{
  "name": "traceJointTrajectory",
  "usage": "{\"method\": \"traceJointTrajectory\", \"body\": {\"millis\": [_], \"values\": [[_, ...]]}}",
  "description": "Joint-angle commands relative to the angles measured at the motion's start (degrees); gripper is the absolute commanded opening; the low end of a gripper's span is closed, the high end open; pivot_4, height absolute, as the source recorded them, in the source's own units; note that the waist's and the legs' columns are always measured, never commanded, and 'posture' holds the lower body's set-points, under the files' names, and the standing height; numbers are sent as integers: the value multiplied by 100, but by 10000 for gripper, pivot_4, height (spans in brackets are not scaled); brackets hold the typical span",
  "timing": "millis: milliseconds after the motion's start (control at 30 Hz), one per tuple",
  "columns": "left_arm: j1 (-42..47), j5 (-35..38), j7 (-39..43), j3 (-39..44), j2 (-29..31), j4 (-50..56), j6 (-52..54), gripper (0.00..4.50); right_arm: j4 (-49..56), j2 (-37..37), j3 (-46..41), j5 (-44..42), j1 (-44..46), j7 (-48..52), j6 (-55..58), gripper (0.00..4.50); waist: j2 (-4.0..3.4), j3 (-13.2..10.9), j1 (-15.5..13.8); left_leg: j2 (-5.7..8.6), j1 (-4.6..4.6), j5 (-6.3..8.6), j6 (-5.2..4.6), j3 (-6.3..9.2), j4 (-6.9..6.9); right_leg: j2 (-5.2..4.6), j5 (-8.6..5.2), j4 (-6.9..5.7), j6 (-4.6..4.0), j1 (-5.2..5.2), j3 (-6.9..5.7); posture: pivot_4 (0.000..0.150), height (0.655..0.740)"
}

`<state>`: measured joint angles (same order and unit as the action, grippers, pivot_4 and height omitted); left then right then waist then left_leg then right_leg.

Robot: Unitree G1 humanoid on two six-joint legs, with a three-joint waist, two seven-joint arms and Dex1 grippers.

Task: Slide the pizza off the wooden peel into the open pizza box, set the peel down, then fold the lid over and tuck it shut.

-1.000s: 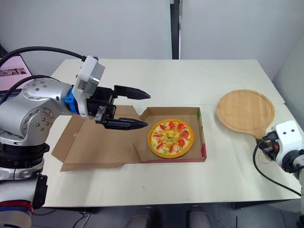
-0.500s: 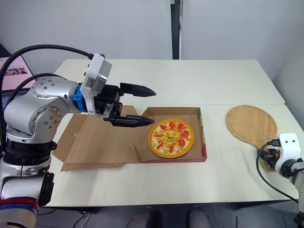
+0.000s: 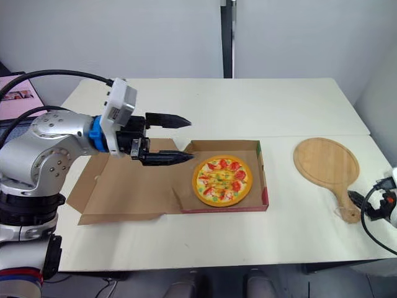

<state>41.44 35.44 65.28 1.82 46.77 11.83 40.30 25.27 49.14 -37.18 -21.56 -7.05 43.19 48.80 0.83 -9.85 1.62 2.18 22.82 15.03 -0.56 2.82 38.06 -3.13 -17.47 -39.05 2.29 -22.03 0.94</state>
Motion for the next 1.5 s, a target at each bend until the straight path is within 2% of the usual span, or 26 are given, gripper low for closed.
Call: {"method": "traceJointTrajectory", "body": {"millis": [33,200,367,500,700,733,867,1000,1267,1500], "values": [[-476,-95,-267,602,277,179,-170,45000,593,394,542,-492,585,431,-179,44548,-2,1,40,0,-2,0,0,-3,-2,0,0,0,0,0,3,1500,7318],[-1560,141,-1265,1661,230,653,274,45000,652,341,2219,-921,2545,849,-526,44548,3,-2,29,-6,1,0,0,3,-1,-1,0,3,0,-5,-4,1500,7318],[-2837,1034,-1859,2834,98,1359,1292,45000,9,31,3564,-1001,3989,1697,-872,44548,17,-6,-30,0,10,0,1,16,1,-11,0,11,-1,-7,-9,1500,7318],[-4038,2102,-2611,4027,-546,1772,1998,45000,-425,-181,4176,-945,4721,2217,-1037,44548,20,-7,-64,5,9,1,1,17,1,-22,1,11,-1,-10,-13,1500,7318],[-5411,3403,-3951,4903,-1565,2062,2155,45000,-749,-321,4595,-640,5183,2376,-1215,44548,26,-6,-130,2,6,1,2,17,1,-22,1,9,-2,-10,-13,1500,7318],[-5864,3716,-4126,4993,-1894,2117,2120,45000,-793,-353,4658,-586,5241,2408,-1269,44548,28,-5,-146,2,5,1,2,17,1,-22,1,8,-3,-10,-13,1500,7318],[-6886,5000,-5061,4788,-2735,2321,1736,45000,-934,-413,4793,-459,5364,2527,-1406,44548,31,-3,-145,6,5,3,2,6,0,-34,2,14,-4,-10,-9,1500,7318],[-7271,5562,-5883,4154,-3275,2333,1296,45000,-1022,-426,4844,-351,5422,2614,-1484,44548,29,-2,-212,5,0,1,3,13,2,-34,2,9,-6,-6,-17,1500,7318],[-6787,5376,-6815,3167,-3816,1988,238,45000,-1043,-420,4877,-331,5499,2688,-1456,44548,31,-1,-153,10,4,3,0,0,-1,-33,2,20,-6,-8,-8,1500,7318],[-6523,5214,-7273,2955,-4087,1906,-545,45000,-1125,-389,4851,-258,5580,2781,-1473,44548,31,-1,-160,8,4,3,0,1,-1,-29,2,17,-7,-6,-10,1500,7318]]}}
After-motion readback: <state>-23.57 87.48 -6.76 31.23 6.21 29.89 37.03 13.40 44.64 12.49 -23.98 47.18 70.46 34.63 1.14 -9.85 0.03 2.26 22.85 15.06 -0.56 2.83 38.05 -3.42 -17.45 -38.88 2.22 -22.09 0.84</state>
